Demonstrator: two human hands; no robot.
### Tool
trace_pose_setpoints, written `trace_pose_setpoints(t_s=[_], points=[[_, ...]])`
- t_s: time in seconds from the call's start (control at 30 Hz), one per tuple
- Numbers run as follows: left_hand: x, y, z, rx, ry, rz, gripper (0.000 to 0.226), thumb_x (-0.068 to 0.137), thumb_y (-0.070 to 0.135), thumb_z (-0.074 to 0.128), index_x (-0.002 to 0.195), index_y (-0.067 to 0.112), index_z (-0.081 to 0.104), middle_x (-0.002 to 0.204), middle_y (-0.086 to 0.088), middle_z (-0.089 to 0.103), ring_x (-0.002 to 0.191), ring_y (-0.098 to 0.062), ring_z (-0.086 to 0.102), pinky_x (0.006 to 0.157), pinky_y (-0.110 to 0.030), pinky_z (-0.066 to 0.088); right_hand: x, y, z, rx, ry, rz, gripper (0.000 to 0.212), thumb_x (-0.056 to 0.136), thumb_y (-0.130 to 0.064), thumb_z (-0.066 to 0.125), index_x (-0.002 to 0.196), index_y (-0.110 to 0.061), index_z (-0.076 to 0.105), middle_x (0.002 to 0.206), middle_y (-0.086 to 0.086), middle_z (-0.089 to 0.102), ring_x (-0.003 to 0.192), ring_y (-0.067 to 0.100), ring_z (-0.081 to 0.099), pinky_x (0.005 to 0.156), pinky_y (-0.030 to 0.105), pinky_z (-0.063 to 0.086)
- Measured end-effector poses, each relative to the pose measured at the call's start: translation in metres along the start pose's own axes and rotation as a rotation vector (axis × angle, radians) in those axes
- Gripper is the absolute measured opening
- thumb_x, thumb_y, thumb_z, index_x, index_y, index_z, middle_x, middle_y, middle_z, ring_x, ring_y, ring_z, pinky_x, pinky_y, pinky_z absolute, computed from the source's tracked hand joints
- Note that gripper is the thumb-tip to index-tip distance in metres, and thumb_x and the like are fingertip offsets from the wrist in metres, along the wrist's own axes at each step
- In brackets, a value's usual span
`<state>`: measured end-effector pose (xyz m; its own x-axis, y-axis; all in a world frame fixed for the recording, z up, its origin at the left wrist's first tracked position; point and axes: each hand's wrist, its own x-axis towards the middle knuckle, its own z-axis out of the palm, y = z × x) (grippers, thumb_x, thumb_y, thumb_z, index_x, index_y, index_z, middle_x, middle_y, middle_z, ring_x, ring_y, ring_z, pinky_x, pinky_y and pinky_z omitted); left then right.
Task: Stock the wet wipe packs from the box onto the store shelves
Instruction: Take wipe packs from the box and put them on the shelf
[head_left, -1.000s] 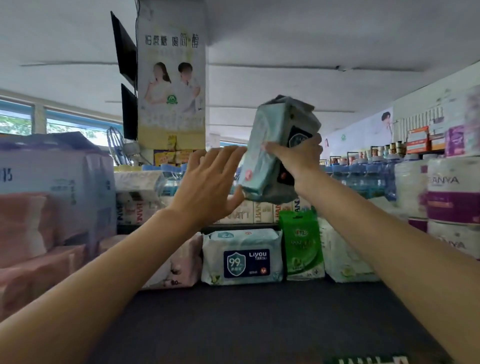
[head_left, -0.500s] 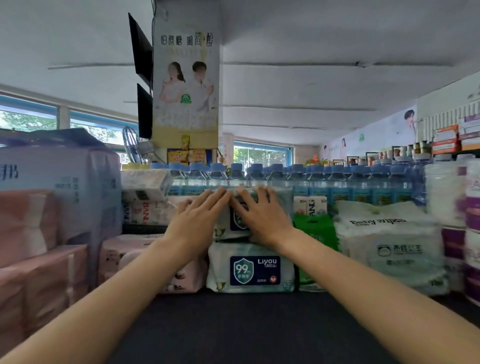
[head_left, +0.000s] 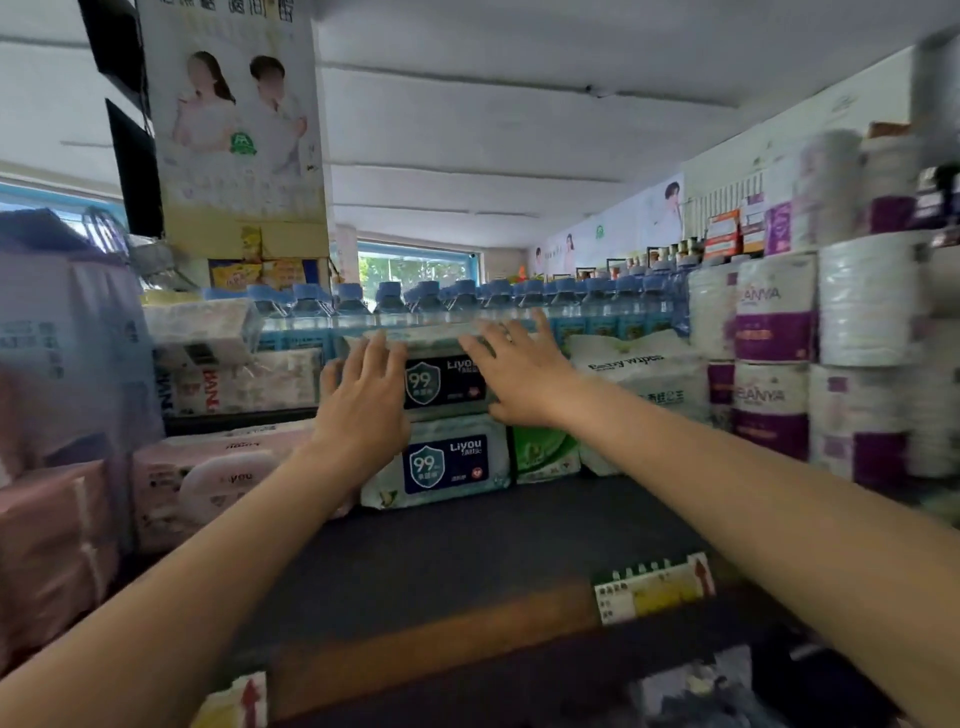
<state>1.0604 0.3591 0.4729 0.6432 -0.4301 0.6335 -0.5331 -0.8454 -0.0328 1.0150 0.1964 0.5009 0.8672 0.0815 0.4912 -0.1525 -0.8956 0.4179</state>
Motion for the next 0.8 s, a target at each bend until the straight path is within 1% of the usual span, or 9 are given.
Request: trace_pose_setpoints(t_s=[0.23,0.33,0.4,0.47,0.5,0.57,0.63,0.7,0.8], points=[[-0.061,0.121,-0.024,-0.155,-0.031,0.380,0.052,0.088,0.020,0.047,0.137,0.011,0.031,0.143,-0.012,0.029,0.130,-0.033,0.030,0.106,-0.046,0.023,-0.142,0.034,-0.033,-0.034,-0.131,0.251,0.060,0.087,-0.021,0.054,0.141,-0.020,0.030,0.153,0.010,0.013,0.143,0.031,0.005,0.112,0.057,-0.005],[-0.102,0.204,-0.032,-0.279,-0.067,0.597,0.050,0.089,0.022,0.046,0.136,0.011,0.033,0.142,-0.012,0.031,0.129,-0.034,0.030,0.104,-0.047,0.026,-0.242,0.060,-0.059,-0.019,-0.332,0.424,0.051,0.088,-0.033,0.053,0.134,-0.018,0.038,0.141,0.012,0.030,0.134,0.032,0.023,0.110,0.057,0.014],[-0.140,0.261,-0.046,-0.364,-0.133,0.750,0.049,0.089,0.023,0.047,0.135,0.011,0.035,0.141,-0.012,0.031,0.128,-0.035,0.029,0.102,-0.048,0.028,-0.319,0.072,-0.078,0.159,-0.495,0.550,0.018,0.090,-0.033,0.053,0.097,-0.018,0.051,0.102,0.007,0.050,0.100,0.024,0.050,0.086,0.042,0.039],[-0.190,0.317,-0.064,-0.403,-0.203,0.932,0.044,0.091,0.023,0.045,0.133,0.012,0.037,0.138,-0.013,0.034,0.127,-0.036,0.030,0.100,-0.049,0.028,-0.400,0.075,-0.101,0.253,-0.567,0.660,0.024,0.089,-0.030,0.054,0.069,-0.022,0.043,0.072,0.000,0.046,0.067,0.017,0.048,0.063,0.032,0.037],[-0.218,0.344,-0.072,-0.414,-0.215,1.021,0.042,0.092,0.025,0.044,0.132,0.012,0.039,0.137,-0.013,0.035,0.127,-0.037,0.031,0.100,-0.049,0.029,-0.442,0.074,-0.112,0.233,-0.613,0.730,0.024,0.089,-0.029,0.055,0.068,-0.023,0.045,0.071,-0.001,0.047,0.066,0.018,0.048,0.060,0.031,0.035],[-0.279,0.394,-0.086,-0.446,-0.213,1.179,0.041,0.091,0.025,0.044,0.131,0.013,0.042,0.136,-0.012,0.037,0.126,-0.036,0.032,0.099,-0.048,0.029,-0.525,0.070,-0.131,0.194,-0.722,0.867,0.014,0.089,-0.026,0.054,0.090,-0.012,0.058,0.082,0.006,0.054,0.074,0.023,0.053,0.060,0.032,0.037],[-0.344,0.440,-0.099,-0.487,-0.240,1.321,0.041,0.090,0.022,0.044,0.130,0.015,0.041,0.135,-0.011,0.037,0.125,-0.035,0.033,0.099,-0.047,0.029,-0.608,0.062,-0.147,0.213,-0.829,1.005,0.031,0.091,-0.025,0.054,0.113,-0.004,0.055,0.101,0.012,0.058,0.089,0.027,0.056,0.070,0.036,0.043],[-0.410,0.480,-0.113,-0.519,-0.275,1.458,0.040,0.090,0.023,0.044,0.129,0.015,0.041,0.135,-0.011,0.037,0.125,-0.034,0.033,0.099,-0.046,0.030,-0.688,0.048,-0.161,0.232,-0.861,1.132,0.037,0.090,-0.027,0.056,0.121,-0.006,0.051,0.115,0.011,0.058,0.105,0.027,0.056,0.083,0.033,0.043],[-0.514,0.533,-0.129,-0.563,-0.344,1.649,0.042,0.090,0.025,0.046,0.130,0.014,0.041,0.135,-0.010,0.038,0.124,-0.033,0.035,0.099,-0.044,0.029,-0.816,0.022,-0.171,0.295,-0.934,1.316,0.040,0.088,-0.026,0.059,0.123,-0.008,0.051,0.111,0.008,0.059,0.109,0.025,0.056,0.080,0.027,0.040]])
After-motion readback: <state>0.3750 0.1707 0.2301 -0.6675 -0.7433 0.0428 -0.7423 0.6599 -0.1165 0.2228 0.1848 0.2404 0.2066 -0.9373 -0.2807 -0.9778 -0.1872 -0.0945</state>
